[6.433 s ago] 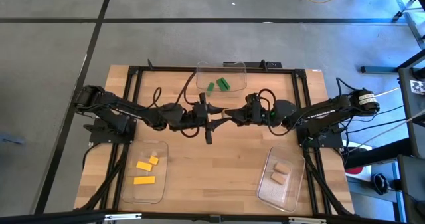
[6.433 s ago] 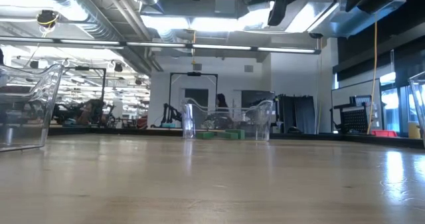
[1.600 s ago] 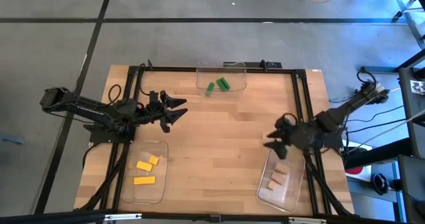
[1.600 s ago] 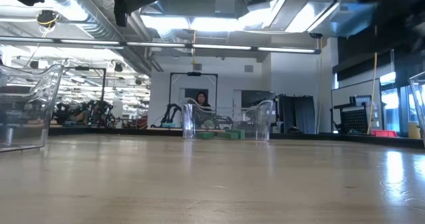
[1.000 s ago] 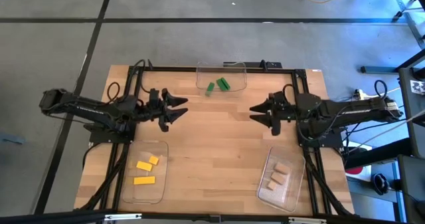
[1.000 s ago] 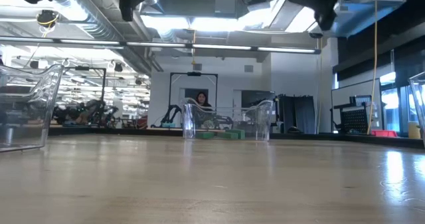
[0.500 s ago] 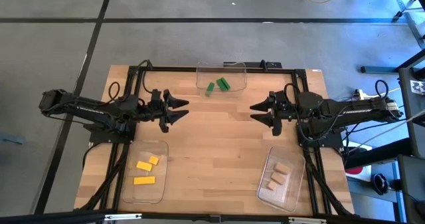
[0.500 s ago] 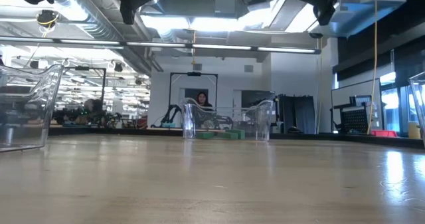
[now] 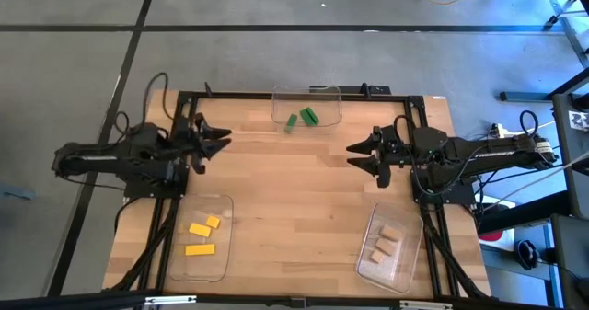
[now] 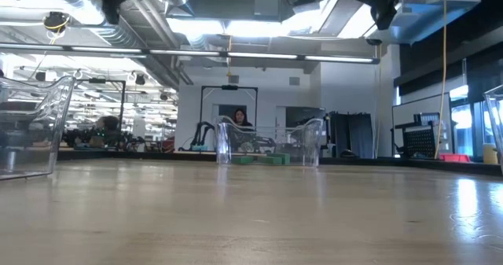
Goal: Sort & place blocks by color
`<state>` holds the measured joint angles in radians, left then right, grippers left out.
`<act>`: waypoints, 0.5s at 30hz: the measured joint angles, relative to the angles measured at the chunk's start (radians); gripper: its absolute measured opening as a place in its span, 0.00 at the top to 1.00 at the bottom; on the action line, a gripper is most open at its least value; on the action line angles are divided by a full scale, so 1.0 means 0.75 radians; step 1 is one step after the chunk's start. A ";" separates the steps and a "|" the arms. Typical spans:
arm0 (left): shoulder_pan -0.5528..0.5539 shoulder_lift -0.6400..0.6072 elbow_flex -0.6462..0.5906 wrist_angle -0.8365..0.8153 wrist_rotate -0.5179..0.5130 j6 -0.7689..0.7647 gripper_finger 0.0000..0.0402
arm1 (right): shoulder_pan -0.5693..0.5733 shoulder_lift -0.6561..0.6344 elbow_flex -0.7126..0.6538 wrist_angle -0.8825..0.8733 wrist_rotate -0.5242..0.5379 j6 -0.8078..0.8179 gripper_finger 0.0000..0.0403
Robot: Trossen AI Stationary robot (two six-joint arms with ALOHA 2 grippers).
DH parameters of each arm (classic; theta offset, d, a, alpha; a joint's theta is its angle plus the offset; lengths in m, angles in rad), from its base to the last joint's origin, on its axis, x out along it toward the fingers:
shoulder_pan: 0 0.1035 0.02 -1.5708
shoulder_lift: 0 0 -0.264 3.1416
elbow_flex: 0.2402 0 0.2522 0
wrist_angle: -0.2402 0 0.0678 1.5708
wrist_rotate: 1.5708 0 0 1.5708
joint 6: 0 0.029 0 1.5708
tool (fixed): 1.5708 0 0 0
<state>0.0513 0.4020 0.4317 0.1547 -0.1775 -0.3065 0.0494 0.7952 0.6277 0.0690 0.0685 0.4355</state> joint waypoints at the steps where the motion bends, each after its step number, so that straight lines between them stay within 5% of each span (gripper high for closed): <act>1: 0.003 -0.031 -0.020 0.002 0.008 0.002 0.68 | 0.000 0.000 0.000 0.000 0.000 0.000 0.46; 7: 0.004 -0.203 -0.237 0.078 0.018 -0.048 0.97 | 0.000 0.001 0.000 0.000 -0.001 0.001 0.46; 15: -0.020 -0.415 -0.492 0.188 0.049 -0.166 1.00 | 0.000 0.001 0.001 -0.001 -0.002 0.001 0.46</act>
<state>0.0362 0.0911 0.0631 0.2959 -0.1409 -0.4312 0.0494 0.7959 0.6281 0.0683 0.0673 0.4358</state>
